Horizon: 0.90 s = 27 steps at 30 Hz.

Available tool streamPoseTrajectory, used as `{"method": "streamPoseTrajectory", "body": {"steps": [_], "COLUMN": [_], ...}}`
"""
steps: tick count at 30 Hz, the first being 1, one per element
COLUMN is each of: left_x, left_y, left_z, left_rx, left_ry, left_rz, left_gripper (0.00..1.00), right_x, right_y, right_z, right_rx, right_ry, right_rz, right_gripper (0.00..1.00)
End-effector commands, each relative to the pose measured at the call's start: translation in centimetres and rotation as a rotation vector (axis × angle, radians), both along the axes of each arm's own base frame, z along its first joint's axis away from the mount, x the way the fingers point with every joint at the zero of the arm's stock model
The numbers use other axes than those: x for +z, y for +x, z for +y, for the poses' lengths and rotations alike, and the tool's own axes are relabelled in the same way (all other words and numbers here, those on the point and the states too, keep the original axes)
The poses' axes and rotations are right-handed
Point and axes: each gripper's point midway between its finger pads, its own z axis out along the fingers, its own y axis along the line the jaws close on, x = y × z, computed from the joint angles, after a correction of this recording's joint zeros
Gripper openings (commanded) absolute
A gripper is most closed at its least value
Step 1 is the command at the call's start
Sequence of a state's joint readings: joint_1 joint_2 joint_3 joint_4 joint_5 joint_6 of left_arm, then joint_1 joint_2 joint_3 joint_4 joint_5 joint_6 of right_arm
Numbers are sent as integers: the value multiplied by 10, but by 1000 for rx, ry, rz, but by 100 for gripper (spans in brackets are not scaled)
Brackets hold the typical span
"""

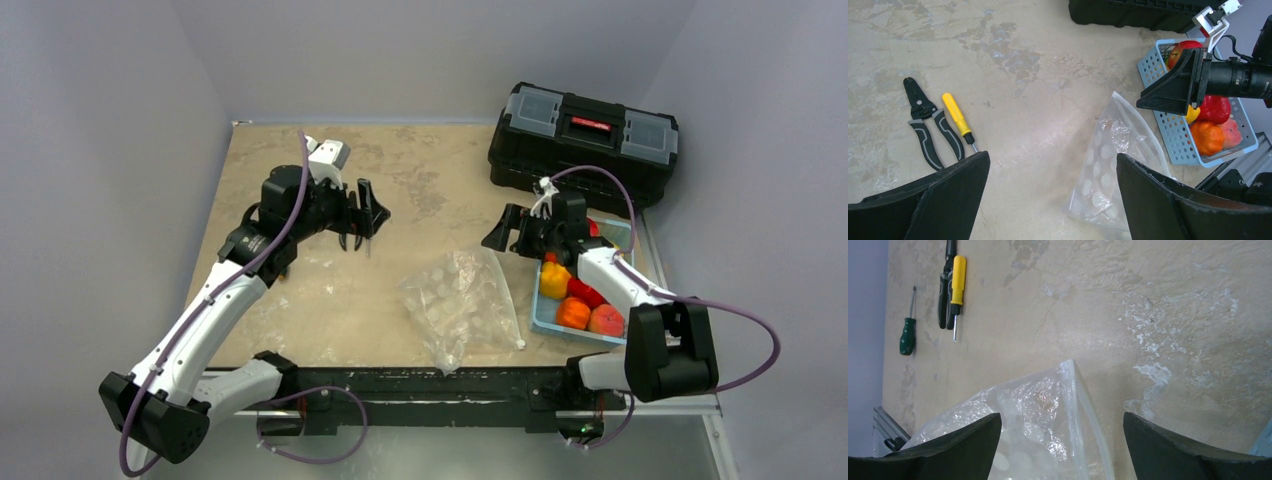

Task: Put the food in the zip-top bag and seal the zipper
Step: Pick up the zipper food storage bag at the center of the board.

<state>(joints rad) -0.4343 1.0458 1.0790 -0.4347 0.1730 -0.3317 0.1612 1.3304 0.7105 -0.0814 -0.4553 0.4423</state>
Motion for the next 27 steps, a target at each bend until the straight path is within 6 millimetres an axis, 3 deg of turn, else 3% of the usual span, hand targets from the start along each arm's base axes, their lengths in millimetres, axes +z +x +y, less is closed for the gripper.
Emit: {"method": "streamPoseTrajectory", "body": {"steps": [1, 8, 19, 21, 25, 27], "left_x": [25, 22, 15, 15, 14, 13], "left_y": [0, -2, -5, -5, -8, -8], "left_z": [-12, -17, -26, -27, -29, -30], "left_rx": [-60, -80, -105, -111, -121, -119], "left_ry": [-37, -29, -3, -2, -2, 6], "left_rz": [-54, -40, -26, -20, -16, -17], "left_gripper": [97, 97, 96, 96, 96, 96], "right_x": [-1, -31, -9, -4, 2, 9], "right_y": [-6, -20, -34, -37, -41, -42], "right_z": [10, 20, 54, 62, 79, 86], "right_rx": [82, 147, 242, 255, 269, 278], "right_ry": [33, 74, 96, 91, 130, 159], "right_rz": [-15, 111, 57, 42, 31, 25], "right_gripper": [91, 78, 62, 53, 21, 12]}}
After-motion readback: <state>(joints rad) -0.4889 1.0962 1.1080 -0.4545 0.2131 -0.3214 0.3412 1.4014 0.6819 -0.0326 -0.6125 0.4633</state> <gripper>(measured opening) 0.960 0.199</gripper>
